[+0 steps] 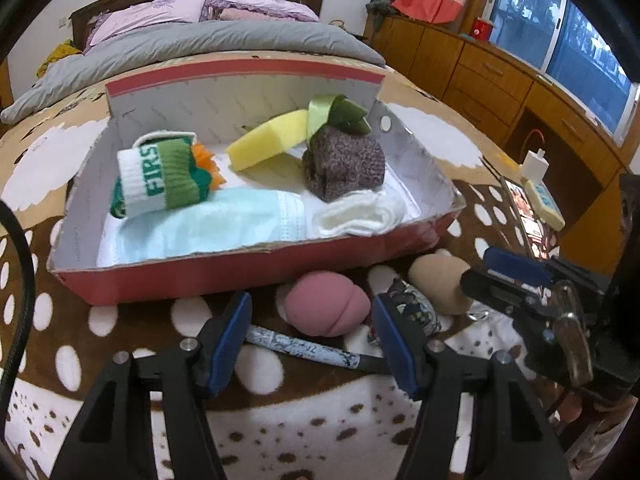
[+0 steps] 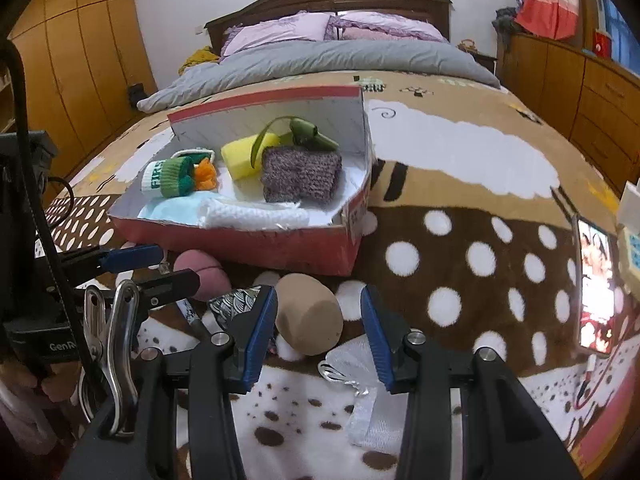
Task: Organize soft objects
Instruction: 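Grasp the pink sponge ball with the left tool while the right tool grasps the beige round sponge, then carry the pink ball and beige sponge over the box with both tools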
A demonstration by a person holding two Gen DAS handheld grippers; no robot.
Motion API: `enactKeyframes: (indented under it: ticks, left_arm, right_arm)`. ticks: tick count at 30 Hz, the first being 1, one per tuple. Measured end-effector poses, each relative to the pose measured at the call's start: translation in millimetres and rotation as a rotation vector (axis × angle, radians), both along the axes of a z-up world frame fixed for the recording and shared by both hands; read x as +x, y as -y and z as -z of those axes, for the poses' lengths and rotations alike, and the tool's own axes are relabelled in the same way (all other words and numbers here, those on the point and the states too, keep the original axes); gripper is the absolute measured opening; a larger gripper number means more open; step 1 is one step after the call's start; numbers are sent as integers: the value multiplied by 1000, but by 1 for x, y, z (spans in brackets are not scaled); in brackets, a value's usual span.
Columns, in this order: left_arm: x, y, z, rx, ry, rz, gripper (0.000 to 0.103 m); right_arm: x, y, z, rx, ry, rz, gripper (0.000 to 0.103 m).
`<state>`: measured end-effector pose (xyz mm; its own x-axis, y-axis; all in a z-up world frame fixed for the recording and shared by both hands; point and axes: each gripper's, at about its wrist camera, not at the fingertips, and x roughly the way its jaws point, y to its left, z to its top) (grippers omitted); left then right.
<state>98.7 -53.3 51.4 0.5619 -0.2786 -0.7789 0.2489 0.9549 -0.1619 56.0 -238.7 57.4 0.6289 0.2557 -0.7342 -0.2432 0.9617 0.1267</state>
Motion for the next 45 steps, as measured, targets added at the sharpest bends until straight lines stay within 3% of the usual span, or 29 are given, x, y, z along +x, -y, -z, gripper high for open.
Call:
enactKeyframes:
  ticks: [12,16,24,45]
  left_arm:
    - [8,14,16,4,-19,19,48]
    - [5,15,14,18,1,28,46]
    - [-2,11,6,2,26,23,45]
    - [-22,-4,-37,-30,140,3,45]
  right_arm:
    - [7,-2,18,47,-48,-15,44]
    - [6,-7,23,63,-55,-31,36]
    - [0,-8,21,68,-26,-25,29]
    - [-18,-4,-22,41,86,1,29]
